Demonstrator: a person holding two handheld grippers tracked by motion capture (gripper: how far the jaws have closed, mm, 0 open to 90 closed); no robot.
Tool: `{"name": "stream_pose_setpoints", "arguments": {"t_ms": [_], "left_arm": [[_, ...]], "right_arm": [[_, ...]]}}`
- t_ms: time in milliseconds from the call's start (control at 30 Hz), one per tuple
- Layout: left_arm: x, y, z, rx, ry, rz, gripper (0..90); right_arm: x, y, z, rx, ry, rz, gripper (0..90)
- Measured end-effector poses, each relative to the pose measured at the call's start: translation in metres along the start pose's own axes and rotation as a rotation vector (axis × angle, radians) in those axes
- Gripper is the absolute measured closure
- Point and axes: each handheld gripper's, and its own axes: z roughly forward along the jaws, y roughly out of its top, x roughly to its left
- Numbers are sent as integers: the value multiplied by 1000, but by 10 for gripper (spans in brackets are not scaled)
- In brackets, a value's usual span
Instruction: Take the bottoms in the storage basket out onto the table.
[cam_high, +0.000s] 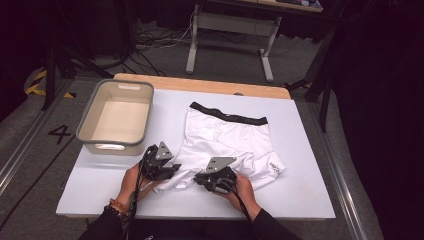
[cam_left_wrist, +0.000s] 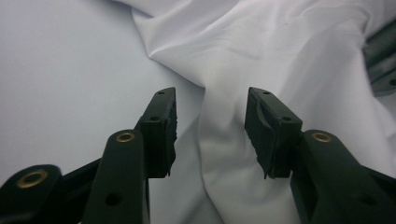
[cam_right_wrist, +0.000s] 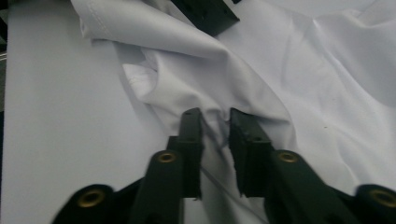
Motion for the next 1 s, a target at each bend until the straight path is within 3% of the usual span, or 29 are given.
{"name": "stream_pose_setpoints", "arguments": {"t_ms": [100, 167, 233, 333, 367, 533, 567, 600, 667, 767, 833, 867, 900, 933, 1000], "left_arm": [[3, 2, 5, 13, -9, -29, 547], [2, 2, 5, 12, -22, -39, 595], [1, 2, 5, 12, -13, -24, 631], [-2, 2, 6, 10, 20, -24, 583], [-2, 3, 6, 8, 29, -23, 574], [-2, 2, 6, 11, 17, -18, 598], [-4, 2, 6, 7, 1, -13, 653], [-4, 2, 6, 7, 1, -13, 718], [-6, 3, 6, 10, -5, -1, 742], [-4, 3, 7, 5, -16, -3, 866], [-3, 4, 7, 5, -18, -4, 883], [-3, 3, 6, 3, -21, -6, 883], [-3, 3, 6, -4, -19, 0, 890], [-3, 3, 5, -4, -14, 7, 890], [-5, 4, 0, -30, 10, 15, 892]], "right_arm": [[1, -1, -5, 12, 19, -23, 899], [2, -3, -15, -8, 43, -27, 900], [4, -5, -30, -39, 49, -34, 900], [5, -9, -50, -73, 46, -43, 900], [6, -14, -64, -95, 52, -48, 900], [8, -23, -83, -108, 35, -53, 900], [4, -27, -88, -109, -21, -53, 871], [4, -27, -88, -109, -21, -53, 871], [-6, -30, -92, -128, -63, -16, 760], [-23, -37, -103, -162, -175, 34, 697], [-32, -42, -112, -176, -249, 61, 675], [-32, -42, -112, -176, -249, 61, 675], [-43, -50, -123, -192, -358, 82, 667], [-43, -50, -123, -192, -358, 82, 667], [-55, -58, -135, -203, -417, 122, 662]]}}
